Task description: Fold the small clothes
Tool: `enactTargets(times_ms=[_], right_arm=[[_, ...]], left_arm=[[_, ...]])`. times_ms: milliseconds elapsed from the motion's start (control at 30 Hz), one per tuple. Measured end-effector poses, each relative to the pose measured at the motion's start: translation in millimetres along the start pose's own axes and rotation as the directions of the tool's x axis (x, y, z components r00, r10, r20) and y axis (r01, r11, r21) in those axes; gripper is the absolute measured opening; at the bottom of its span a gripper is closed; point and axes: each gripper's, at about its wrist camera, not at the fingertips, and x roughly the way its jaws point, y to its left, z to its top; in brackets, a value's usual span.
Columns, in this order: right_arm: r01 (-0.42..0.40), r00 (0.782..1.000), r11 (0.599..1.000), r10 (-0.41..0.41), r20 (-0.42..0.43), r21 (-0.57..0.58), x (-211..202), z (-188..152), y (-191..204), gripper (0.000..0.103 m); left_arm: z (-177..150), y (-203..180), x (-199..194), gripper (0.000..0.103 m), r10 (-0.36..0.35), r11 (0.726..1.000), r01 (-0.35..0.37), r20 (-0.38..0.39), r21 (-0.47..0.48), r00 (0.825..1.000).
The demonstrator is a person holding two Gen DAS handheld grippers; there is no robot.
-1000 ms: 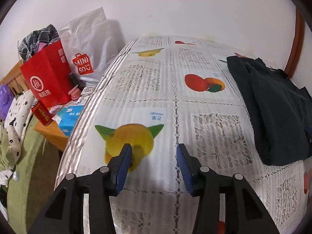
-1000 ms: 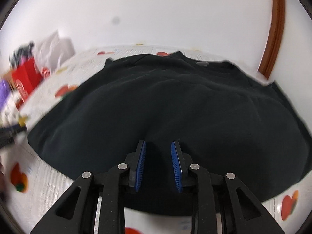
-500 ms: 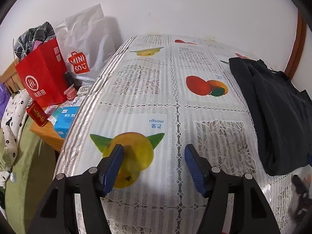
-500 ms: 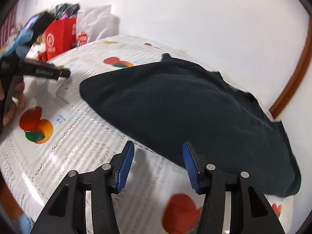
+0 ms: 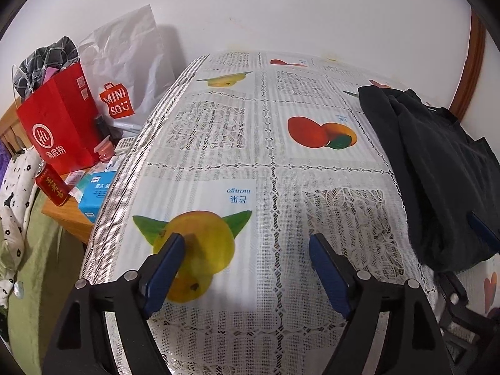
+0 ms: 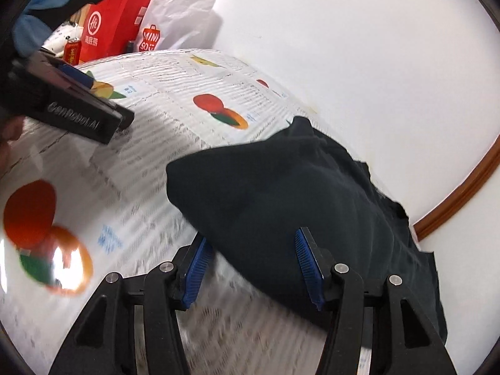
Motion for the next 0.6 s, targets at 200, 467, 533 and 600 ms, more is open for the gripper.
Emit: enactTargets(times_ms=[200, 467, 533, 600], right_arm=[[-0.024, 0.999, 0.997, 0.027, -0.045, 0.073, 19.8, 16.5, -7.1, 0.035], [-0.093, 0.995, 0.967, 0.096, 0.002, 0.238, 1.2, 32.3, -52.3, 0.015], [-0.114, 0.993, 0.948, 0.103, 0.054, 0.299, -13.2, 33.7, -79.5, 0.014], [-0.130, 0.990, 0.919, 0.102, 0.094, 0.372, -25.9, 32.5, -109.0, 0.014]], left_arm=[[0.3, -2.3, 0.9, 0.084, -0.004, 1.000, 0.004, -0.002, 0.001, 1.000], [0.5, -2.4, 0.7, 0.084, -0.004, 1.000, 0.004, -0.002, 0.002, 1.000], [0.4, -2.6, 0.3, 0.084, -0.001, 1.000, 0.001, -0.001, 0.004, 1.000], [0.6, -4.6, 0.0, 0.085, 0.008, 1.000, -0.007, -0.001, 0.010, 1.000]])
